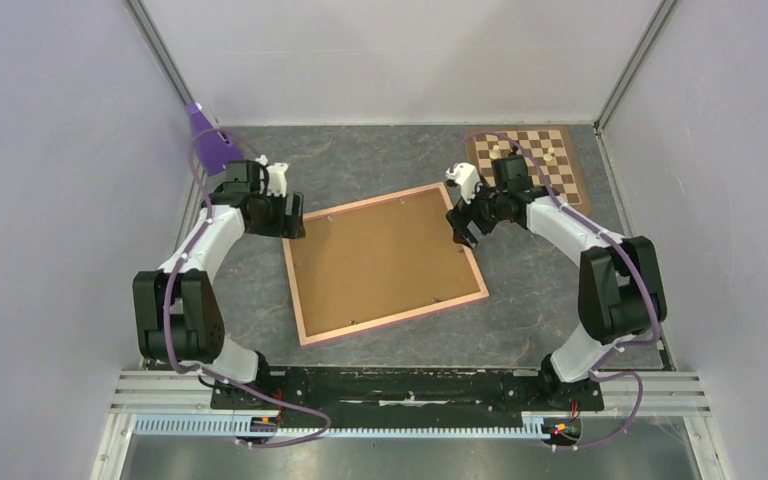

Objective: Put the photo into the frame
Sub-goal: Install the photo frame at the center of the board.

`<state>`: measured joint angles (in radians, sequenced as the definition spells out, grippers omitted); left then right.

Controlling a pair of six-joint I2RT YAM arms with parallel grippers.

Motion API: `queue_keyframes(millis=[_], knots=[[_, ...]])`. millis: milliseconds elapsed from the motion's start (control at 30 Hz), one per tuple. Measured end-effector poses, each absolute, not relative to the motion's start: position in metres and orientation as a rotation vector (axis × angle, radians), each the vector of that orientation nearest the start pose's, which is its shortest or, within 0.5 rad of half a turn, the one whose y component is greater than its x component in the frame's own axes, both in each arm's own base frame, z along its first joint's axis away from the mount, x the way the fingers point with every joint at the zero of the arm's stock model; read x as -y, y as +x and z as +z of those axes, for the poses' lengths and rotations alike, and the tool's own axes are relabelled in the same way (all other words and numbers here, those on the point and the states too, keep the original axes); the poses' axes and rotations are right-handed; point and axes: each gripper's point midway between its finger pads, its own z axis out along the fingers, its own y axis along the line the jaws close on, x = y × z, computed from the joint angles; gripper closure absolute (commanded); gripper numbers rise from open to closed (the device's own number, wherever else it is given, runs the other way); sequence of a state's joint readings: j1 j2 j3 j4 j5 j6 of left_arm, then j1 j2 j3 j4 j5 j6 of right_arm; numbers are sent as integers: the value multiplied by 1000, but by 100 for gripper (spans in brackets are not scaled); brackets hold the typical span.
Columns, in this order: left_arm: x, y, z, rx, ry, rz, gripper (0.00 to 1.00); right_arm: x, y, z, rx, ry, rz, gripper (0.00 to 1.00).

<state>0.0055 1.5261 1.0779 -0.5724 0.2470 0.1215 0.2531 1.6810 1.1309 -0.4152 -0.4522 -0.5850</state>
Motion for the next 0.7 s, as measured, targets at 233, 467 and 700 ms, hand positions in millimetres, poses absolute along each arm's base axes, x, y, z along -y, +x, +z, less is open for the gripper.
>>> queue_keyframes(millis=[233, 467, 700], knots=[[88, 330, 127, -2445, 523, -336, 6, -139, 361, 100, -2118, -1051, 350, 2], [155, 298, 143, -2343, 854, -426, 6, -119, 351, 125, -2072, -925, 245, 2], [214, 267, 145, -2268, 1115, -524, 6, -95, 331, 126, -2057, -812, 160, 2]])
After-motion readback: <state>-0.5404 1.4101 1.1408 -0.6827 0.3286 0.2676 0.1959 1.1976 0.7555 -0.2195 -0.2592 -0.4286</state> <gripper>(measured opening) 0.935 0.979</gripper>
